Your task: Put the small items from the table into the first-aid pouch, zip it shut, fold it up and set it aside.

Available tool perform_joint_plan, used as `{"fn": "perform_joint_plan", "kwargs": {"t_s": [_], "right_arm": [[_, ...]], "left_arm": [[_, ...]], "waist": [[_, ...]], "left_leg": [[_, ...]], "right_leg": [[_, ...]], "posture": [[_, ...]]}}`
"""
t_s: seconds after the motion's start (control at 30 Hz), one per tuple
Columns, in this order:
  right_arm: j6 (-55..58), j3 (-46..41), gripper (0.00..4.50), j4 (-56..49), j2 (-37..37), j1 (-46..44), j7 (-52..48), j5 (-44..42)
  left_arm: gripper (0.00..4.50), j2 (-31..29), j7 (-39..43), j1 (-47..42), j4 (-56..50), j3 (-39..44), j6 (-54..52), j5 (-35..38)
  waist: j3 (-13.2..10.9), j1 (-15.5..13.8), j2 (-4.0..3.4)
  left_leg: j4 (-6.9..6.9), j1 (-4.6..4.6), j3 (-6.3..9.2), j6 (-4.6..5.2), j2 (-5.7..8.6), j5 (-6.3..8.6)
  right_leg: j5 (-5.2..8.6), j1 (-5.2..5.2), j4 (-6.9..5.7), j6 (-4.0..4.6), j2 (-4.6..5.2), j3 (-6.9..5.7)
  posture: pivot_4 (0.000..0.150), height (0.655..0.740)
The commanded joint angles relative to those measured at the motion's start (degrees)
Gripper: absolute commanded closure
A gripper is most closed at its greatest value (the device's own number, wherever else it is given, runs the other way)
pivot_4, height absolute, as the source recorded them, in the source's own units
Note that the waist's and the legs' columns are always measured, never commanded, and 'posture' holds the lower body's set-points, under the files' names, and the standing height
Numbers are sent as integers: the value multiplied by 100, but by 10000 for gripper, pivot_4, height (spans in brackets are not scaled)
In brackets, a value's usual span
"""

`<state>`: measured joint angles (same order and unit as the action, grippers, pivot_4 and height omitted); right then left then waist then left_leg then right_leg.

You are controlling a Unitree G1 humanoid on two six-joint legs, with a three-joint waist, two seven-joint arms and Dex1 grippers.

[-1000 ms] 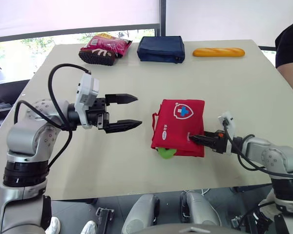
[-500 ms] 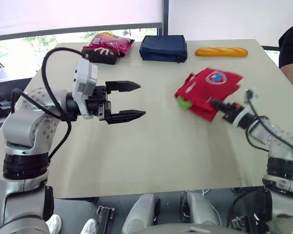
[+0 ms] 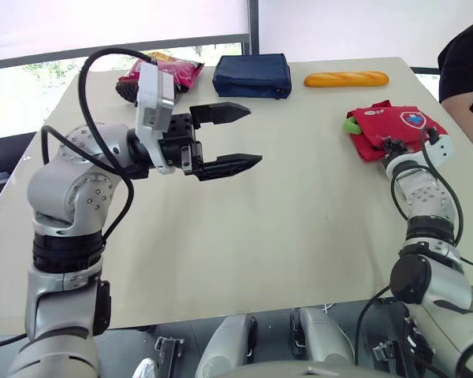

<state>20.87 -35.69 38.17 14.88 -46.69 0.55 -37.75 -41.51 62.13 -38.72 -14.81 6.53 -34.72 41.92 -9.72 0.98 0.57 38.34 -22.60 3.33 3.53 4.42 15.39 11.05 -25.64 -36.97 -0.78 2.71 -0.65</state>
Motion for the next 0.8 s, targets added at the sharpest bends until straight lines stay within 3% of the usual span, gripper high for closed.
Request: {"fn": "perform_joint_plan", "kwargs": {"t_s": [0.03,0.1,0.27,0.4,0.5,0.67,0.8], "right_arm": [[489,167,8635,-1439,33,602,51,-158],[1123,374,460,-2483,84,1227,37,-352],[2018,1154,460,-4665,928,2927,-938,-401],[717,1761,460,-5708,1954,4415,-2844,377],[-629,1809,460,-5908,2485,5408,-4327,818],[-1477,1331,460,-5598,2789,6112,-5517,728],[-1638,1094,460,-5408,2829,6272,-5995,508]], "left_arm": [[0,-132,-145,333,-310,254,-13,52],[0,-202,-240,637,-417,336,21,-15],[0,-346,-716,1659,-721,507,166,-420],[0,-304,-1369,2805,-996,717,341,-1028],[0,-134,-1606,3821,-1216,1123,632,-1243],[0,113,-1610,5260,-1384,1818,1216,-1471],[0,193,-1482,5886,-1498,2066,1503,-1465]], "waist": [[2,-14,-2],[2,-22,-4],[1,-30,-24],[4,-20,-26],[4,-34,-25],[3,-74,-20],[5,-180,-16]], "left_leg": [[0,0,0,1,0,1],[-2,-1,6,2,0,1],[-1,-5,6,2,0,2],[-2,4,-1,14,-4,9],[-2,15,-1,20,-12,13],[4,17,0,12,-16,9],[5,21,2,22,-18,16]], "right_leg": [[0,0,-1,0,0,0],[0,-1,-1,0,0,-1],[0,-4,0,0,1,0],[3,2,3,-4,-2,2],[4,16,10,-5,-8,-2],[4,26,19,-6,-4,-5],[6,33,24,-8,-3,-9]], "posture": [[1500,7390],[1500,7390],[1500,7390],[1500,7390],[1500,7390],[1500,7390],[1500,7390]]}}
